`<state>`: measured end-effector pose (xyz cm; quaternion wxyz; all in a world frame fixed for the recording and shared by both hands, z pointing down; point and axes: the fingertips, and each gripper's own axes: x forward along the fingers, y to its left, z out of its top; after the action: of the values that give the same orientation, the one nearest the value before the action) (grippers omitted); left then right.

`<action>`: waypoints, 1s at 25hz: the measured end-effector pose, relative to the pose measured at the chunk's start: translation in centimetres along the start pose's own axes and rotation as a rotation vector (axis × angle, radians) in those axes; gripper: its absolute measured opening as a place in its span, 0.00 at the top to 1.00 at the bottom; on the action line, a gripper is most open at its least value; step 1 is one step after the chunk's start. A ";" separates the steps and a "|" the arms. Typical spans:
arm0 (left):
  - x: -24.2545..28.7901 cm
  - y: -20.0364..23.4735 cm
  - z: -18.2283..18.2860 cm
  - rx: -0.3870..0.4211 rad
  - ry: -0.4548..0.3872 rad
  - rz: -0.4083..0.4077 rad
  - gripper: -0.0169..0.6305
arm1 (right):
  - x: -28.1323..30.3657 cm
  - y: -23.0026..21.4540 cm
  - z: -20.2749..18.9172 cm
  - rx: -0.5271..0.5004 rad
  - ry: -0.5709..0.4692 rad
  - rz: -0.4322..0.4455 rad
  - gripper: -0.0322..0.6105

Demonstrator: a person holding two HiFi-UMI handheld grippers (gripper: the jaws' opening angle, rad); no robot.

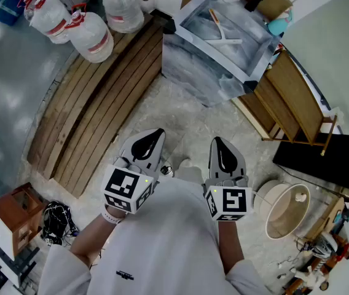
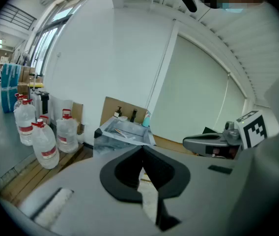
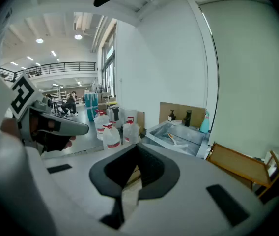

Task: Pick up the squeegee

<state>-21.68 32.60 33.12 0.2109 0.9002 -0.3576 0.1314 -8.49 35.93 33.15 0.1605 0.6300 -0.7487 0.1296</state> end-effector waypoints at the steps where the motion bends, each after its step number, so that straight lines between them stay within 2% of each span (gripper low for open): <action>1: -0.4 -0.9 -0.1 0.009 0.002 -0.002 0.97 | -0.8 -0.2 0.1 0.010 -0.006 -0.004 0.94; 7: -1.7 -4.7 -0.2 0.016 0.017 0.014 0.97 | -4.7 -2.4 1.1 0.068 -0.058 -0.014 0.94; 11: -1.6 -4.9 -0.1 0.031 0.026 0.013 0.97 | -5.0 -3.7 0.7 0.113 -0.085 -0.041 0.94; 16: -2.5 -2.7 0.2 0.010 0.020 0.011 0.97 | -4.1 -2.2 0.0 0.139 -0.057 -0.060 0.94; 25: -3.7 3.9 0.4 -0.023 0.009 0.016 0.97 | 0.8 2.1 -0.5 0.158 0.001 -0.071 0.94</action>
<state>-27.01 32.07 32.44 0.2217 0.8942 -0.3653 0.1332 -10.66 35.73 33.93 0.1151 0.6667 -0.7133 0.1828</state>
